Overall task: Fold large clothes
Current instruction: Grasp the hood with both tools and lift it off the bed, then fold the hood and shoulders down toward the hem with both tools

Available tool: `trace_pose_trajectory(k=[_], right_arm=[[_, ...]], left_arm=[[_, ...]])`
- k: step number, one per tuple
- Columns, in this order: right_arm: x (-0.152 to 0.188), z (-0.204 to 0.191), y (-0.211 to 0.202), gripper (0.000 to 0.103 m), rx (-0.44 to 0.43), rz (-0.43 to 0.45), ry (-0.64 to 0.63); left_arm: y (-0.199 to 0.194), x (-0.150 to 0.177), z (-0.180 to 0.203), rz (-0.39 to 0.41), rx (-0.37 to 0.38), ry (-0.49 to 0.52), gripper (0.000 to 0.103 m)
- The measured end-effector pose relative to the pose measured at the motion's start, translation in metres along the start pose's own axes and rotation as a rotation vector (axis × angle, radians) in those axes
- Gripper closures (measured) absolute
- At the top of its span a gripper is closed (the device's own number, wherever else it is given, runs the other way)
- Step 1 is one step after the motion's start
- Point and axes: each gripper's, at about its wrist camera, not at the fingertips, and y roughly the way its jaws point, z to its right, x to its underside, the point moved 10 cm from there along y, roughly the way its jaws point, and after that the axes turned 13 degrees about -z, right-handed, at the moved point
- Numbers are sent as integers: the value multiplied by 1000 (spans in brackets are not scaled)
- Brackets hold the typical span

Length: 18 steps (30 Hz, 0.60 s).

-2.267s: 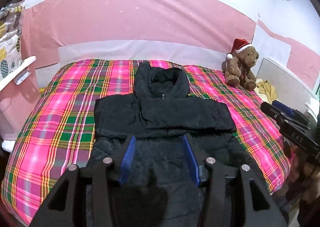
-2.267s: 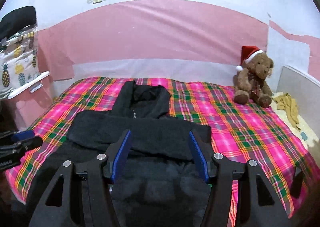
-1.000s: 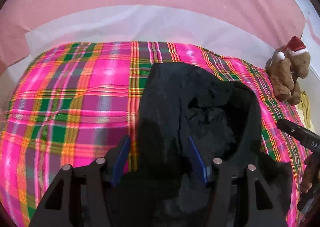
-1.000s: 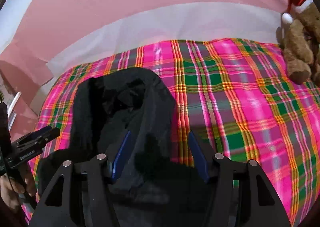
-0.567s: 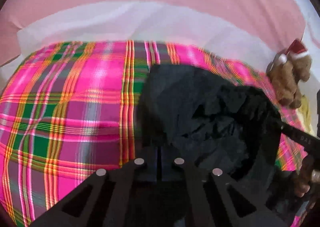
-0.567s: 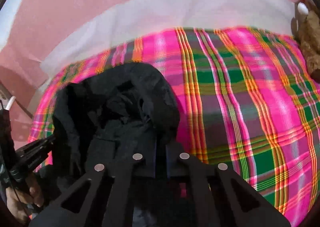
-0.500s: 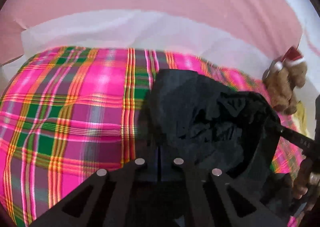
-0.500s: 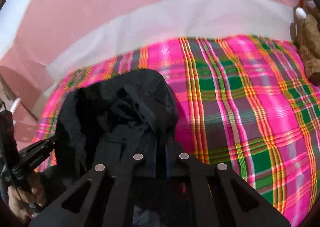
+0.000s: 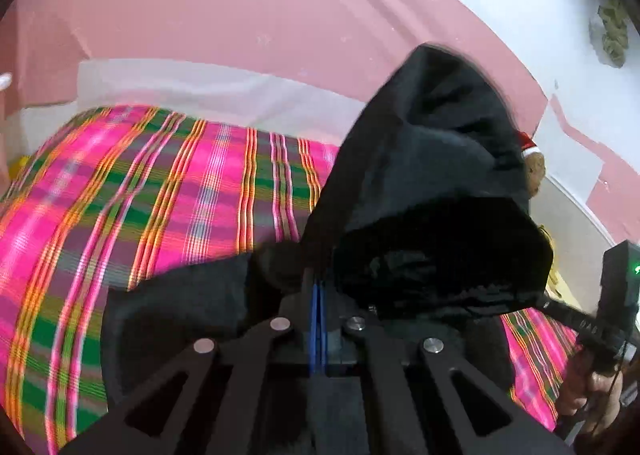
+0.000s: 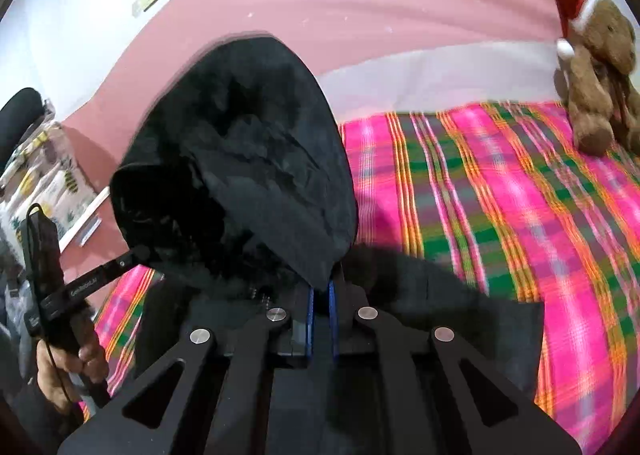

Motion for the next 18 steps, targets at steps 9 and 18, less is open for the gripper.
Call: trace_pose_trajectory(k=[9, 18], right_arm=[[107, 10, 17, 97, 17, -168, 11], [131, 24, -21, 85, 3, -166, 73]], left_arm=[[-6, 88, -31, -111, -62, -68, 102], [-60, 103, -40, -68, -89, -76, 100]])
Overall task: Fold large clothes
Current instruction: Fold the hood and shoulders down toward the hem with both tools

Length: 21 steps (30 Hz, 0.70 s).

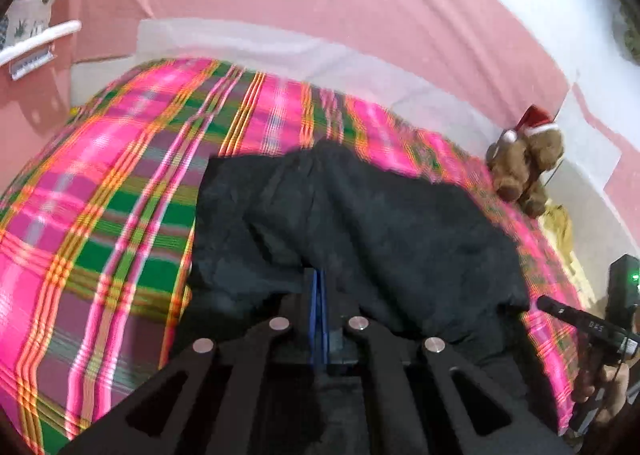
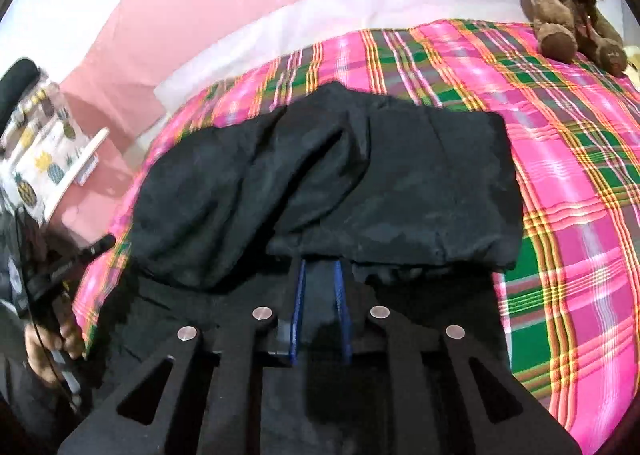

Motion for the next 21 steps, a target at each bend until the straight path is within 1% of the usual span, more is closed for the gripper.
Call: trace_pose_trajectory(k=[2, 3, 4, 5, 6, 7, 9, 12, 13, 15, 16, 18, 19, 21], right_arm=[[-8, -10, -7, 70, -52, 12, 22], [-13, -16, -6, 54, -92, 9, 40], [-17, -20, 0, 46, -127, -3, 55], [-20, -25, 9, 46, -167, -28, 78], [-21, -28, 18, 46, -188, -49, 97], [-19, -31, 30, 46, -206, -76, 117], [-15, -37, 50, 46, -250, -112, 146], [-13, -50, 77, 46, -329, -158, 180], [-14, -53, 83, 59, -334, -158, 187], [-16, -53, 86, 98, -347, -152, 202], [-15, -53, 82, 98, -346, -140, 202], [-11, -50, 64, 98, -308, -90, 164], [-8, -46, 57, 99, -297, -79, 157], [1, -33, 52, 99, -244, -72, 154]], left_arm=[[-5, -15, 9, 19, 20, 8, 88], [-3, -23, 14, 20, 29, 8, 66], [0, -26, 15, 19, 33, 2, 45], [7, -30, 14, 17, 29, -9, 43], [16, -30, 14, 0, 24, -17, 43], [25, -27, 14, -25, 32, -24, 43], [43, -19, 21, -68, 72, -36, 43], [60, -5, 34, -103, 83, -12, 44], [64, 0, 40, -118, 96, -6, 44], [67, 10, 52, -142, 114, 19, 44], [63, 14, 58, -144, 117, 37, 44], [51, 19, 65, -129, 125, 57, 44], [42, 19, 67, -108, 137, 60, 44], [27, 12, 67, -62, 140, 57, 44]])
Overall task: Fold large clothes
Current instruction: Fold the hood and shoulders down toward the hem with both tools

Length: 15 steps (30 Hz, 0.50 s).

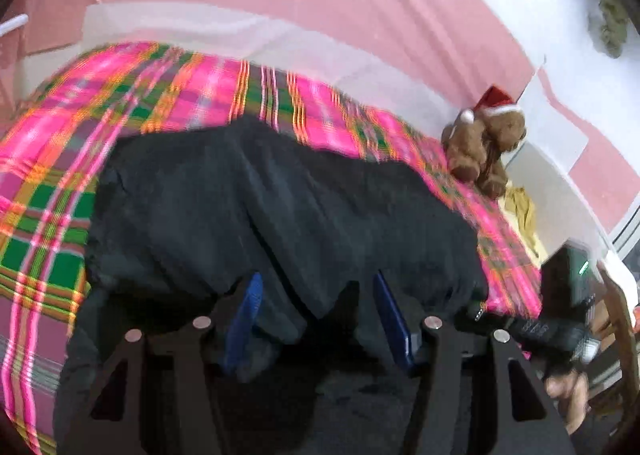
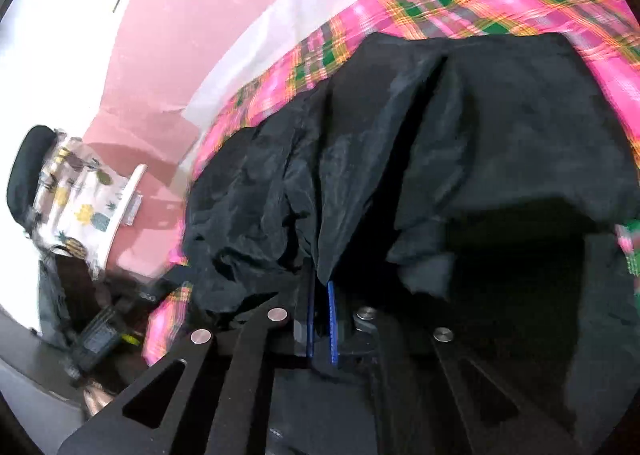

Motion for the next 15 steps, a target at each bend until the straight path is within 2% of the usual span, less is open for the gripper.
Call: trace_pose_trajectory(k=[3, 5, 6, 7, 9, 12, 14, 15], right_arm=[[11, 23, 15, 99, 58, -40, 26], [16, 29, 29, 99, 64, -65, 26], [16, 29, 33, 99, 82, -62, 12], [16, 28, 35, 98, 98, -62, -4], [17, 29, 37, 99, 112, -63, -20], [20, 32, 39, 98, 112, -65, -41], [21, 29, 39, 98, 122, -61, -63], [22, 27, 37, 94, 129, -61, -76]], left_arm=[[-3, -21, 4, 42, 0, -10, 44], [10, -31, -2, 33, -25, -10, 44], [24, -32, -11, 11, -61, -15, 44], [37, -30, -23, -20, -91, -35, 49], [66, -16, -46, -85, -91, -88, 52], [73, -6, -52, -50, -66, -91, 54], [69, -6, -50, -61, -77, -94, 55], [64, -7, -47, -70, -85, -91, 55]])
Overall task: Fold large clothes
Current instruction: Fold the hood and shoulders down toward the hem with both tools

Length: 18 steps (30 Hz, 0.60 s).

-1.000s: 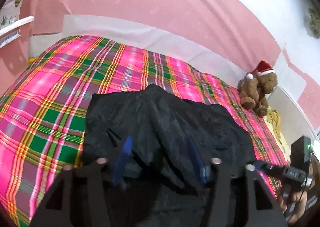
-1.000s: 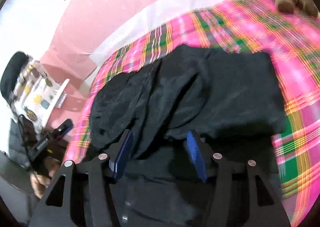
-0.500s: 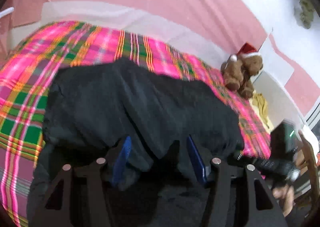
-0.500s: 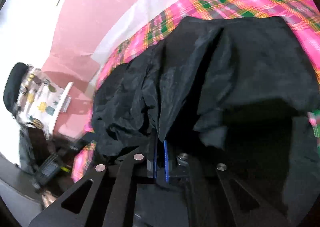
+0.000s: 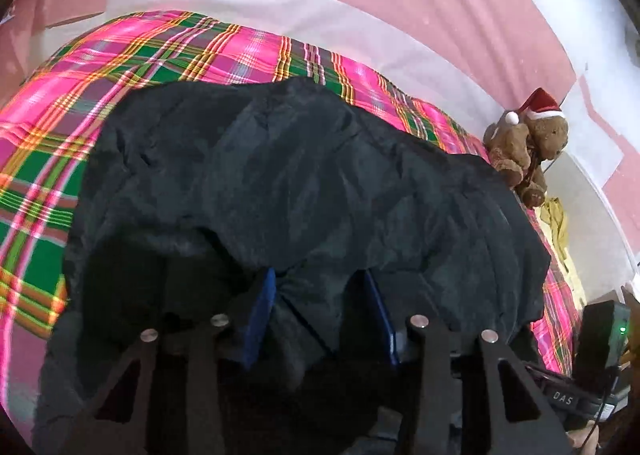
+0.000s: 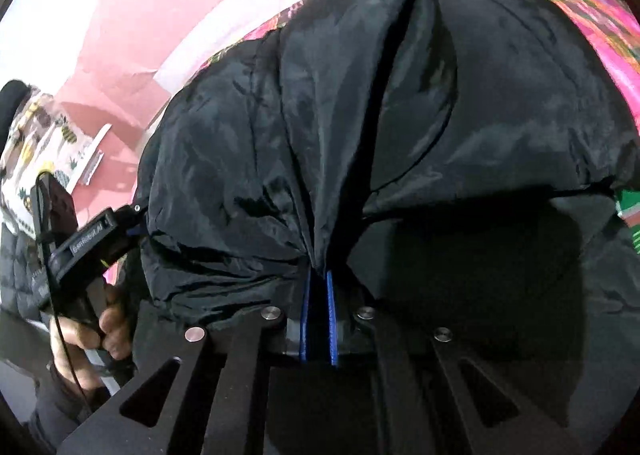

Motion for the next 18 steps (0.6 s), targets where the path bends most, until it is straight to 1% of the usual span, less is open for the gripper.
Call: trace_pose_trajectory(k=[2, 4, 6, 8, 10, 12, 14, 15, 16, 17, 18], right_arm=[[-1, -6, -16, 89, 40, 13, -19], [-7, -19, -43, 88, 63, 73, -64], [-22, -27, -76, 88, 106, 169, -114], [-44, -31, -92, 88, 135, 223, -135], [-69, -33, -93, 88, 159, 249, -138], [-93, -27, -82, 88, 197, 245, -136], [-104, -11, -65, 88, 245, 207, -124], [-104, 4, -52, 88, 277, 169, -111], [-100, 18, -40, 89, 296, 133, -104], [-96, 27, -34, 90, 304, 121, -105], [-91, 34, -29, 91, 309, 130, -109]], left_arm=[[-16, -3, 5, 8, 6, 13, 56], [-38, -10, 12, 53, 3, 43, 56], [-56, -23, 20, 100, 8, 68, 56], [-60, -37, 27, 120, 19, 80, 56], [-48, -46, 31, 106, 12, 94, 56], [-23, -45, 21, 55, -39, 89, 56], [1, -38, 5, 4, -79, 72, 58], [10, -33, -3, -2, -90, 69, 64], [15, -29, -8, 13, -91, 79, 67], [17, -26, -10, 27, -88, 87, 68], [19, -23, -11, 36, -85, 90, 68]])
